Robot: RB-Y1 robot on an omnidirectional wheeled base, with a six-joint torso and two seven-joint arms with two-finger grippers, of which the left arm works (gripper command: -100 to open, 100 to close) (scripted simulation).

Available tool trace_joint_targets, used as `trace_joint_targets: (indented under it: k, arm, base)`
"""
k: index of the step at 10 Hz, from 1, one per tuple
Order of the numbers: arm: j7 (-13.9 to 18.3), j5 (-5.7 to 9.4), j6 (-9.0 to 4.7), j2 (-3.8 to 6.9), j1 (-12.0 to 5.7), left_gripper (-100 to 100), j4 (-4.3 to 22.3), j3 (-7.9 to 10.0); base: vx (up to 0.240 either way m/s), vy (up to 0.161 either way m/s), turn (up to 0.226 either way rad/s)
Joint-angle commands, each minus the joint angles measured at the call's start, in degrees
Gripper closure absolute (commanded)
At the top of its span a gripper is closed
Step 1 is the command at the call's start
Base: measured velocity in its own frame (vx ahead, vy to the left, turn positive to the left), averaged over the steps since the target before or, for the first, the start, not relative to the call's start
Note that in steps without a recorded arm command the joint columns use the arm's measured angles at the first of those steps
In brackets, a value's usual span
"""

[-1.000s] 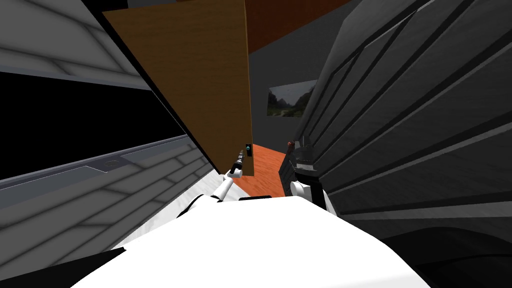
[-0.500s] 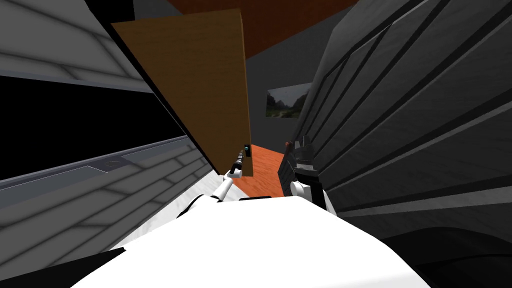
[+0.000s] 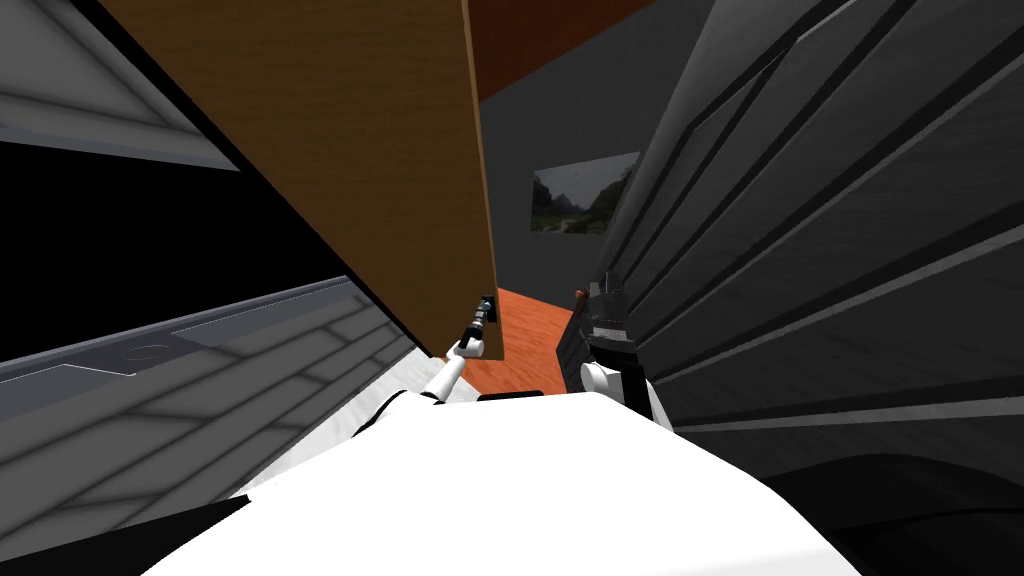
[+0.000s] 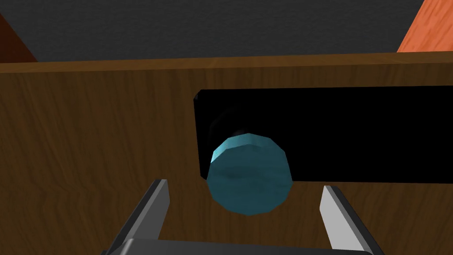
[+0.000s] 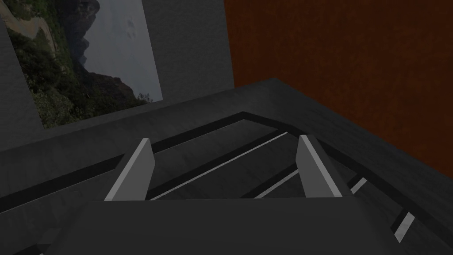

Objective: Push the door open

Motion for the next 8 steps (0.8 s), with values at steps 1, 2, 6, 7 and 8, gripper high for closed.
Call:
trace_joint_targets:
  k: [1, 2, 6, 7, 8]
  arm:
    - [-0.09, 0.02, -0.26, -0.43, 0.02, -100, 0.1, 0.17]
    - [-0.07, 0.01, -0.05, -0.24, 0.15, -100, -0.2, 0.1]
    - [-0.07, 0.01, -0.05, -0.24, 0.15, 100, -0.2, 0.1]
    - [-0.07, 0.01, -0.05, -0.24, 0.15, 100, -0.2, 0.1]
    - [-0.07, 0.01, -0.05, -0.24, 0.15, 100, -0.2, 0.1]
  base:
    - [0.217, -0.043, -0.024]
    - [0.097, -0.024, 0.002]
    - [-0.025, 0.006, -0.002]
    - [-0.012, 0.001, 0.003]
    - [0.0, 0.0, 0.0]
